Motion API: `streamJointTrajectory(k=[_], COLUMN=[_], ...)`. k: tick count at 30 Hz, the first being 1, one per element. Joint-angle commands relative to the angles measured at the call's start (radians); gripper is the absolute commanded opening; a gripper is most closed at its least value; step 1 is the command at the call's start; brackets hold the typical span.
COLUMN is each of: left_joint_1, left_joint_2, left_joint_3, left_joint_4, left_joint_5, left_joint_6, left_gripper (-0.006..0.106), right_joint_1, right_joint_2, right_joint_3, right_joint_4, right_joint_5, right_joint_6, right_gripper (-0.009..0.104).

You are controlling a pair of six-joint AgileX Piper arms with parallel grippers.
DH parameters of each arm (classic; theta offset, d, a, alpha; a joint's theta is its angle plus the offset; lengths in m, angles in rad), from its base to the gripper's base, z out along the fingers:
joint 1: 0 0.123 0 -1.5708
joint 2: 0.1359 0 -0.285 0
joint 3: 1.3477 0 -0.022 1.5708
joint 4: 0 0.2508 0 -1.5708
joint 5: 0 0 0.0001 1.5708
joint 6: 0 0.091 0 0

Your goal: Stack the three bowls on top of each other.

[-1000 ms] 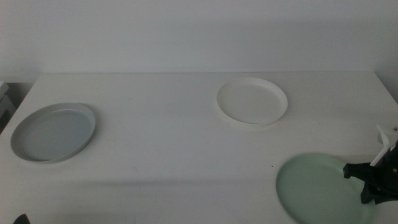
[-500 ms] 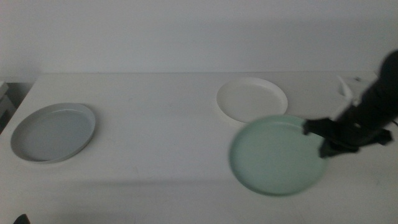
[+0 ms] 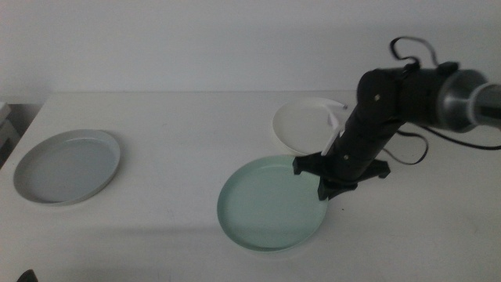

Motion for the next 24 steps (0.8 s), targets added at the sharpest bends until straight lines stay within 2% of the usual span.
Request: streamJointTrajectory(k=[1, 7, 10, 13, 18, 21, 24], left_joint_1=[-0.002, -0.002, -0.002, -0.002, -0.002, -0.002, -0.002], left_joint_2=[-0.015, -0.015, -0.015, -0.015, -0.015, -0.015, -0.015], left_joint_3=[0.006, 0.006, 0.006, 0.006, 0.006, 0.006, 0.006], left_joint_4=[-0.004, -0.004, -0.004, -0.004, -0.004, -0.004, -0.004], left_joint_5=[-0.074, -0.074, -0.074, -0.074, -0.074, -0.074, -0.074], left_joint_6=[-0.012, -0.012, -0.012, -0.012, -0.012, -0.012, -0.012], left_gripper=[0.090, 0.090, 0.090, 0.090, 0.090, 0.090, 0.090], right_joint_1=[0.005, 0.006, 0.006, 0.006, 0.005, -0.003, -0.039], right_joint_2=[-0.014, 0.029, 0.035, 0.035, 0.000, -0.056, -0.086], right_joint_3=[-0.038, -0.038, -0.038, -0.038, -0.042, -0.059, -0.112], right_joint_4=[0.007, 0.004, 0.000, 0.000, -0.003, -0.034, -0.083], right_joint_5=[-0.020, -0.025, -0.039, -0.052, -0.050, -0.049, -0.034], right_joint_6=[0.002, -0.018, -0.029, -0.029, -0.025, -0.021, -0.021], right_gripper=[0.000, 0.000, 0.005, 0.015, 0.042, 0.055, 0.059])
